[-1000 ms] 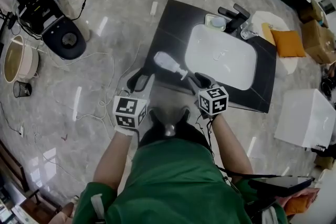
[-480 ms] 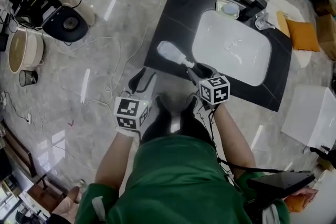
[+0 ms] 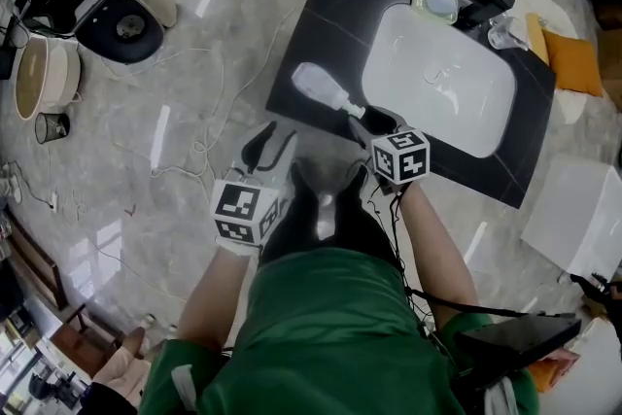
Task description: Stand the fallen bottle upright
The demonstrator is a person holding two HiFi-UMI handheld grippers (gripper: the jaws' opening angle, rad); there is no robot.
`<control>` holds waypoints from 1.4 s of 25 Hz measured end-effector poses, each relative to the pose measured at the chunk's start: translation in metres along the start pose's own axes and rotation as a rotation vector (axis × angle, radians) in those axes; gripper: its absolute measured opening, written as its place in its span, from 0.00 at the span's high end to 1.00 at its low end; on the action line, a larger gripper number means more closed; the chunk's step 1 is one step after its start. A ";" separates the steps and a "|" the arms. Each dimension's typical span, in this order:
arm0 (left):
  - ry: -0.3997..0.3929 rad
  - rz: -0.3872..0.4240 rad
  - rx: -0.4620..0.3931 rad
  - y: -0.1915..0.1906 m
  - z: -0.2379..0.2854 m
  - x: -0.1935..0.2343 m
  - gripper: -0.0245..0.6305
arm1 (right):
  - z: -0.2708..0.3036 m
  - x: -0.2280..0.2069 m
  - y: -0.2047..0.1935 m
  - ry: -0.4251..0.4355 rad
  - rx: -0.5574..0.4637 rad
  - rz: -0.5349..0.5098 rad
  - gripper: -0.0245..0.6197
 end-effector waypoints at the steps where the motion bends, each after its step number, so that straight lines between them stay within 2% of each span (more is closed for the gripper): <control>1: 0.002 -0.003 -0.001 -0.001 0.000 -0.001 0.73 | 0.001 0.000 -0.001 0.005 0.004 -0.005 0.70; 9: 0.010 -0.024 -0.008 -0.001 -0.006 -0.004 0.73 | 0.004 0.007 -0.005 -0.005 0.031 -0.077 0.70; 19: 0.027 -0.038 -0.036 0.006 -0.029 -0.008 0.73 | -0.018 0.027 0.013 0.012 -0.015 -0.109 0.72; 26: 0.028 -0.037 -0.084 0.023 -0.042 -0.011 0.73 | -0.032 0.041 0.031 0.006 -0.019 -0.170 0.72; 35: 0.068 -0.039 -0.171 0.055 -0.059 0.009 0.74 | -0.040 0.061 0.065 -0.015 0.015 -0.276 0.72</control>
Point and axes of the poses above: the fingertips, and each gripper's own axes: z forward along the fingers, x to its left, y out of its top, the point moved 5 cm from there along -z, backward along the fingers, and after that the axes turned 3 degrees about z, right-handed, at the moved point
